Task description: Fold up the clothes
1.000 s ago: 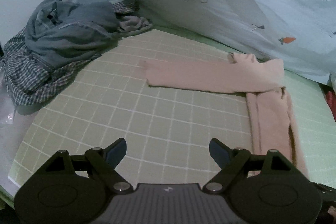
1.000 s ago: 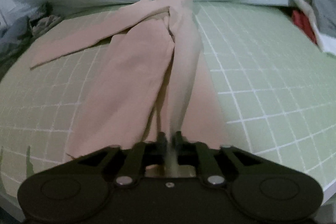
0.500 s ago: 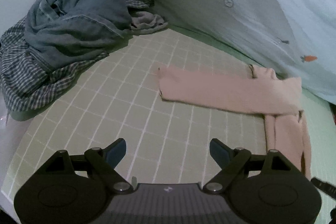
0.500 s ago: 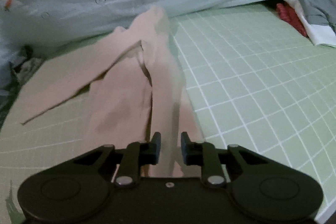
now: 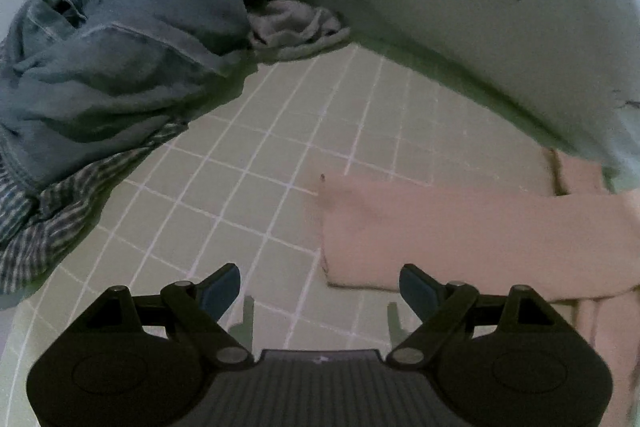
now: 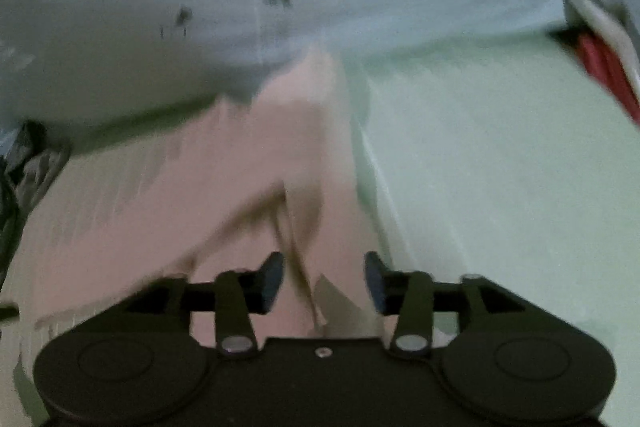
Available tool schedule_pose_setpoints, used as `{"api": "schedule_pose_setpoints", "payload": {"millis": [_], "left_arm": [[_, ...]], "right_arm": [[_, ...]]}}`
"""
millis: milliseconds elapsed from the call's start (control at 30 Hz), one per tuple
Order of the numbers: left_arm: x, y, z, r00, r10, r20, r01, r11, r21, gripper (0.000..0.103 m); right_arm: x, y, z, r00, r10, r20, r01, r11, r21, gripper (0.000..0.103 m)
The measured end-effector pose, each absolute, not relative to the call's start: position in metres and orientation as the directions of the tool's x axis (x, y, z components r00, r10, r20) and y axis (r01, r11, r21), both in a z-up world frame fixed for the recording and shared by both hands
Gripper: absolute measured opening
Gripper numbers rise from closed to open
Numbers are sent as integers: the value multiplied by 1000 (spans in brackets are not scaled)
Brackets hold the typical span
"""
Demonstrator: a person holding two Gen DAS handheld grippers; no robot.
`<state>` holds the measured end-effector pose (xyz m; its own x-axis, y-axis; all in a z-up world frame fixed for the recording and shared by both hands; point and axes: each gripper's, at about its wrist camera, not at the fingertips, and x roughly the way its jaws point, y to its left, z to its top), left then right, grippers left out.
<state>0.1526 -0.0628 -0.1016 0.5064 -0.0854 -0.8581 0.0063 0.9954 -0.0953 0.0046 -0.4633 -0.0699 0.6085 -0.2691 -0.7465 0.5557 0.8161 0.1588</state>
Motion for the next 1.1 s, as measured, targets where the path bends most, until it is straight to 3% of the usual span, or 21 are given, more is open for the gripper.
{"api": "schedule_pose_setpoints", "payload": {"millis": [267, 300, 333, 433, 667, 767, 800, 833, 867, 900, 933, 1100], "left_arm": [[181, -72, -126, 480, -93, -872, 31, 996, -89, 85], [182, -76, -126, 486, -91, -869, 45, 996, -79, 84], [183, -79, -127, 491, -85, -867, 57, 996, -65, 83], [186, -88, -129, 499, -39, -865, 79, 997, 1, 81], [182, -89, -129, 526, -39, -850, 65, 998, -6, 81], [182, -90, -128, 534, -38, -845, 53, 999, -11, 79], [181, -90, -127, 539, -36, -842, 47, 999, -13, 69], [181, -90, -125, 546, -43, -837, 49, 999, -19, 52], [180, -90, -123, 553, -51, -831, 52, 998, -26, 43], [182, -91, -121, 551, -69, -832, 57, 997, -45, 21], [183, -92, -120, 546, -89, -833, 61, 996, -66, 7], [184, -104, -105, 546, -195, -815, 119, 981, -155, 4]], "right_arm": [[98, -520, -73, 646, -272, -714, 555, 809, 194, 56], [108, -524, -77, 641, -264, -721, 547, 816, 187, 44], [117, -528, -81, 636, -257, -728, 540, 822, 181, 23], [140, -535, -96, 607, -263, -750, 532, 836, 137, 7], [156, -535, -122, 596, -274, -755, 495, 865, 76, 7], [147, -540, -116, 599, -250, -761, 503, 857, 114, 21], [140, -540, -112, 600, -256, -758, 515, 849, 121, 30], [131, -537, -107, 605, -263, -751, 525, 841, 129, 38], [121, -535, -103, 610, -270, -745, 535, 833, 137, 41], [111, -533, -100, 613, -276, -740, 544, 827, 142, 42], [99, -531, -98, 615, -281, -737, 549, 823, 144, 42], [31, -514, -89, 606, -313, -731, 586, 797, 144, 42]]}}
